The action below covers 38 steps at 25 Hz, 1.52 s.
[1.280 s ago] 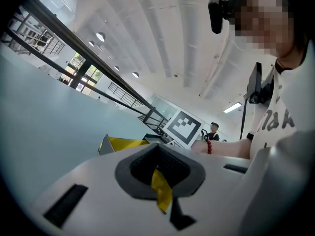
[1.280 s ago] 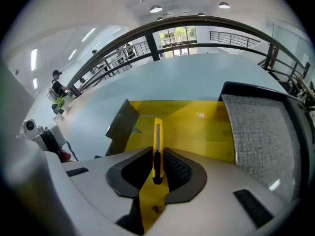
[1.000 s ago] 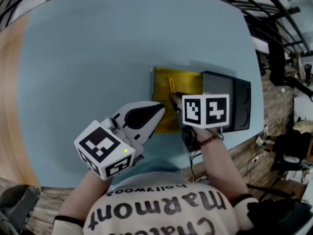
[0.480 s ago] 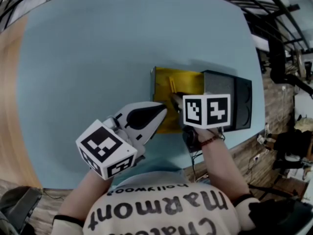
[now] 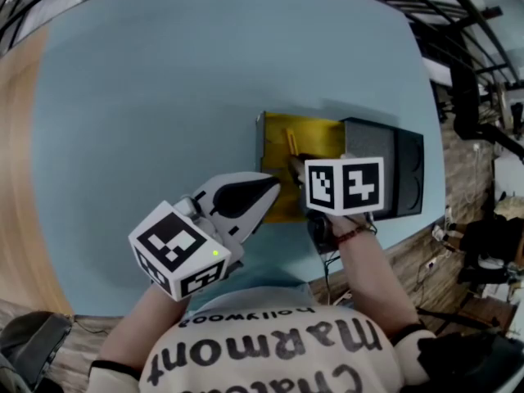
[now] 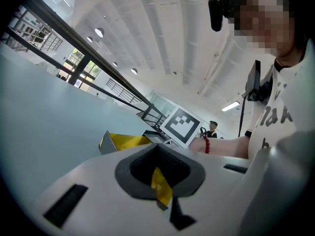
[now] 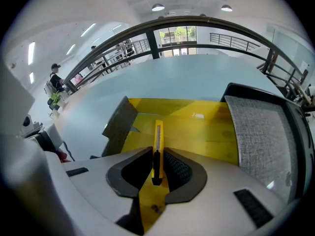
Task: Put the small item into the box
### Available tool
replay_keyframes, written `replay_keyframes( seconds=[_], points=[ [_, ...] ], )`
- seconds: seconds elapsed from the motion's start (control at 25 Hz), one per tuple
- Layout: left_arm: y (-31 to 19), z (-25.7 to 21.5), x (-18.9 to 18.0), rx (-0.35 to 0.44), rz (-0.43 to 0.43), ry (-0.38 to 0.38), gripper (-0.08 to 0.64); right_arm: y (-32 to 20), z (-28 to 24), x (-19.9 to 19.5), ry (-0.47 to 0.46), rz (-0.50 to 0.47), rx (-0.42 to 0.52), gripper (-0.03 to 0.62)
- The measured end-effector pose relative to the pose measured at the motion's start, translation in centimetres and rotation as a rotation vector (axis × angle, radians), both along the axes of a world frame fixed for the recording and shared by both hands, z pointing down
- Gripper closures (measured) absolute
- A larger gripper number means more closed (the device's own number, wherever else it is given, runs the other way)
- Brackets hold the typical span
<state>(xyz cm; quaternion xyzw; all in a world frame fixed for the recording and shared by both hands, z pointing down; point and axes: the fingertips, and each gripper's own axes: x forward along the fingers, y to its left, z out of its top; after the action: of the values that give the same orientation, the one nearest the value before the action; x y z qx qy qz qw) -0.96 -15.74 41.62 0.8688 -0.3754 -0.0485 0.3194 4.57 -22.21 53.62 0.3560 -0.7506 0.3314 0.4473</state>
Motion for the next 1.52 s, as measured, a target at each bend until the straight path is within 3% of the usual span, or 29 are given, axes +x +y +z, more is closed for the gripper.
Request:
replay_keyframes(
  seconds=[0.48, 1.24, 1.52],
  points=[
    [1.0, -0.4, -0.2, -0.008, 0.004, -0.006, 0.558, 0.0, -0.4, -0.1, -0.017, 0.034, 0.026, 0.506],
    [3.0, -1.4, -1.4, 0.017, -0.060, -0.029, 0.558, -0.2, -0.3, -0.3, 0.034, -0.023, 0.052, 0.505],
    [4.1, -2.7, -1.9, -0.005, -0.089, -0.059, 0.558, -0.3, -0.7, -0.7, -0.042, 0.011, 0.042, 0.501]
  ],
)
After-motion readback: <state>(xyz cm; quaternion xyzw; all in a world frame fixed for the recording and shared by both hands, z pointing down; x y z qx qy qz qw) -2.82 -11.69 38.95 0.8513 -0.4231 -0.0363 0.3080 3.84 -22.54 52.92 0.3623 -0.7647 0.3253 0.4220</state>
